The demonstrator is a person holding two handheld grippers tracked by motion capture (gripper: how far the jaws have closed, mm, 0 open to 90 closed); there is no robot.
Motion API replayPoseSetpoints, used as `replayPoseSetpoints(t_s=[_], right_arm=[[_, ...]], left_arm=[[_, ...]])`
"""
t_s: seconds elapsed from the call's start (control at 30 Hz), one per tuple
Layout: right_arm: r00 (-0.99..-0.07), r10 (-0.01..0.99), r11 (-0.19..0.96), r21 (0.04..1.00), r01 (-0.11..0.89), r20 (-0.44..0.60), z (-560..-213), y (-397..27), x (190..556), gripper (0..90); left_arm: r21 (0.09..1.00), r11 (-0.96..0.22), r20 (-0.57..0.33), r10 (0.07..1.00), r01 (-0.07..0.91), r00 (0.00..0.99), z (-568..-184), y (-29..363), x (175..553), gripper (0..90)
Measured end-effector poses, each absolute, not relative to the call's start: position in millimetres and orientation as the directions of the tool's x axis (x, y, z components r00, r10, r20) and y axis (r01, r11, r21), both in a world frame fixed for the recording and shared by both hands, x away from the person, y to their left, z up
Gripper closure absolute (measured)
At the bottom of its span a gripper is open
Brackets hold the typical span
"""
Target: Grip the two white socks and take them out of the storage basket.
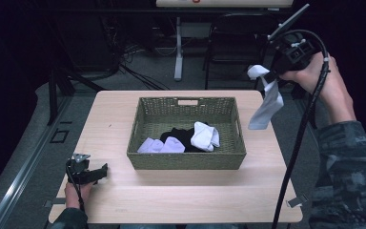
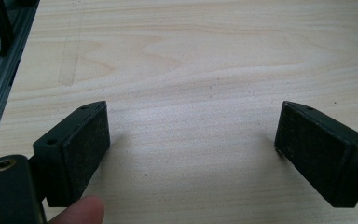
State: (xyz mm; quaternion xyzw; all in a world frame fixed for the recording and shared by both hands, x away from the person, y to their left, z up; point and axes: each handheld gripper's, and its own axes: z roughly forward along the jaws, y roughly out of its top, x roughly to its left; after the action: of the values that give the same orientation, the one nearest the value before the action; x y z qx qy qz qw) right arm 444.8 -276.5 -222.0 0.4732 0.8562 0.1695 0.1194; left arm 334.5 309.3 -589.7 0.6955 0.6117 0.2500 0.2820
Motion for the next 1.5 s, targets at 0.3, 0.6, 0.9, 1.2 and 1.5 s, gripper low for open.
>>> replayPoseSetpoints(t_s=[0.3,0.6,0.9,1.2,1.5], right_arm=[[-0.462,0.887,0.420,0.387,0.821,0.019,-260,-315,440,82.9],[-0.415,0.907,0.373,0.319,0.871,0.073,-325,-327,447,82.7],[-0.367,0.925,0.334,0.252,0.908,0.095,-390,-325,456,81.5],[-0.326,0.941,0.302,0.215,0.929,0.086,-439,-318,464,79.5],[-0.292,0.951,0.270,0.188,0.944,0.100,-475,-311,468,69.5]], left_arm=[[0.698,-0.093,0.003,0.992,0.710,0.127,-590,309,335,9.9],[0.702,-0.091,0.005,0.992,0.707,0.123,-590,309,335,9.9],[0.700,-0.093,0.006,0.992,0.708,0.125,-590,309,335,9.9],[0.700,-0.093,0.006,0.992,0.708,0.125,-590,309,335,9.9],[0.700,-0.089,0.003,0.993,0.708,0.122,-590,309,335,9.9]])
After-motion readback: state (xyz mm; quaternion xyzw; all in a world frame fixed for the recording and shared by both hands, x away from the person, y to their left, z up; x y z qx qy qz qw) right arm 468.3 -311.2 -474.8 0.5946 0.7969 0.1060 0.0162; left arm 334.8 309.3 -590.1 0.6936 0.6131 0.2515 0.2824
